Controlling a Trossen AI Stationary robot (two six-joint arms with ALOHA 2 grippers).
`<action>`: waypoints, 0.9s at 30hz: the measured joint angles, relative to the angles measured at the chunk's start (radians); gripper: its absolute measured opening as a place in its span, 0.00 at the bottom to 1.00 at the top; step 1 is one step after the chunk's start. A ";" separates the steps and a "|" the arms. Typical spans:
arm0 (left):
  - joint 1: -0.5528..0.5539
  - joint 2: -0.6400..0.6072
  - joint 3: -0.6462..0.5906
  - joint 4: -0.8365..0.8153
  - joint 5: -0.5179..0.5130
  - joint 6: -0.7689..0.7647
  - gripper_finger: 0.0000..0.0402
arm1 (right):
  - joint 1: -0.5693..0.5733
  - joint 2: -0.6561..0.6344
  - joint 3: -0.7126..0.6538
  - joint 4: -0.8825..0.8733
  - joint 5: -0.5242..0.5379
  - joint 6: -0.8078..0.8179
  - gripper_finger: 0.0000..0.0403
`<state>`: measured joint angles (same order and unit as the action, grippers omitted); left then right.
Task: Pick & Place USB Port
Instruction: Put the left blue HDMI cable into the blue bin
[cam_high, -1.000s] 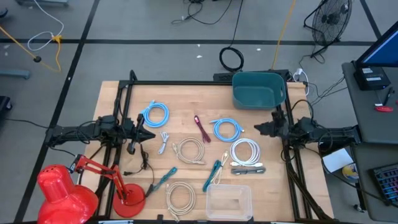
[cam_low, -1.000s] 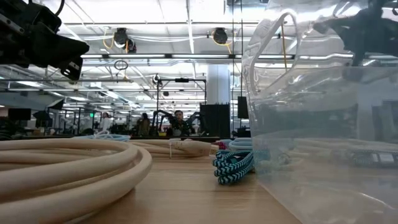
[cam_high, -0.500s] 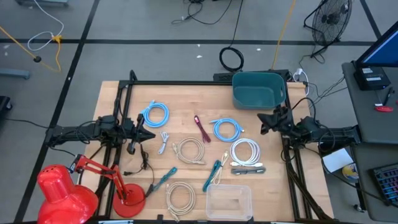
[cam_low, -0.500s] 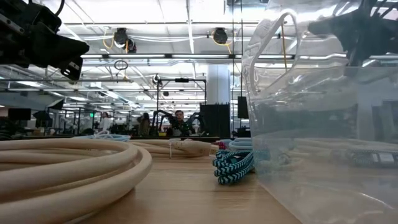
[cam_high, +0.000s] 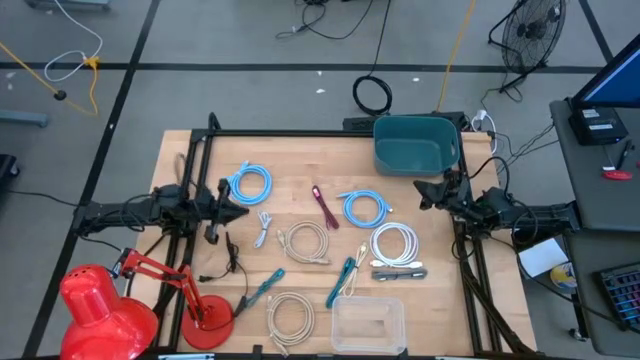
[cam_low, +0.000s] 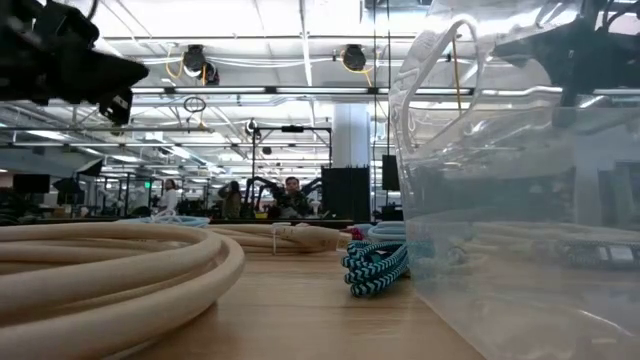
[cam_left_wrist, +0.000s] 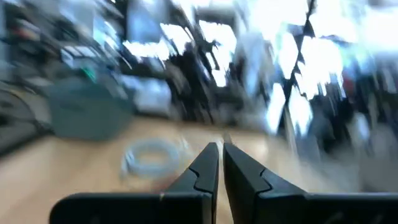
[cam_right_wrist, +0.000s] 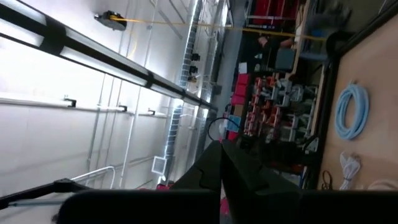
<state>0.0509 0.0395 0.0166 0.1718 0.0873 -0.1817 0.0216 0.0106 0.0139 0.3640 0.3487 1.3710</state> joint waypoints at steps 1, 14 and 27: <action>0.000 0.000 0.000 0.079 -0.058 -0.066 0.06 | 0.000 0.000 0.000 0.002 0.015 -0.013 0.00; 0.001 -0.001 0.001 0.712 -0.810 -0.596 0.06 | 0.000 0.000 0.000 -0.002 0.158 -0.146 0.00; 0.005 0.000 0.001 0.923 -0.811 -0.529 0.06 | 0.000 0.000 0.000 -0.002 0.182 -0.161 0.00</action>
<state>0.0555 0.0391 0.0172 1.0953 -0.7238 -0.7109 0.0212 0.0109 0.0139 0.3620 0.5311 1.2098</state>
